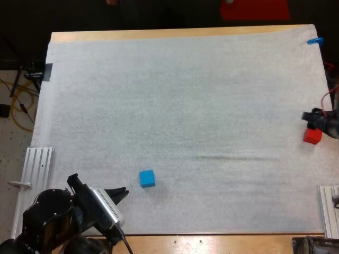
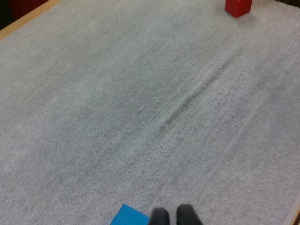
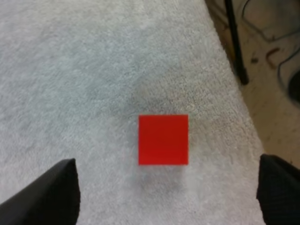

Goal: Stack red cube on blue cube

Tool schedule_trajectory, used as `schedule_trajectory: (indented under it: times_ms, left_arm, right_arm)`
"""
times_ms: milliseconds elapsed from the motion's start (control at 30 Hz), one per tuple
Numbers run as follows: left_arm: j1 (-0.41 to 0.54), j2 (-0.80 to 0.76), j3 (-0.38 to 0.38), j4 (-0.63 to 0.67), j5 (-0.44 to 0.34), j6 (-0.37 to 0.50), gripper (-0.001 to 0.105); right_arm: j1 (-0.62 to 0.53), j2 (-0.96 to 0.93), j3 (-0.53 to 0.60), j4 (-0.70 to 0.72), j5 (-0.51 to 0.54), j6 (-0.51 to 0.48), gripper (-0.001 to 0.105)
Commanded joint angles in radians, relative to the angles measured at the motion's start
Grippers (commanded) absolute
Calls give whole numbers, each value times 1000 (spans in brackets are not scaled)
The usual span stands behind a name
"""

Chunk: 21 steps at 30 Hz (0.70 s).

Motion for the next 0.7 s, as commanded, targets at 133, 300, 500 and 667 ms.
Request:
schedule_trajectory:
  times_ms: [133,300,500,667]
  left_arm:
    - [-4,2,-7,-4,8,7,0]
    - [-4,2,-7,3,8,7,0]
    - [-4,2,-7,3,34,7,0]
    - [-4,2,-7,3,33,7,0]
  right_arm:
    - [-39,113,-9,-20,-71,-39,74]
    - [-39,203,-9,-86,-60,-39,74]
    - [-39,291,-12,-145,-56,-39,74]
    - [-39,354,-13,-145,-56,-39,73]
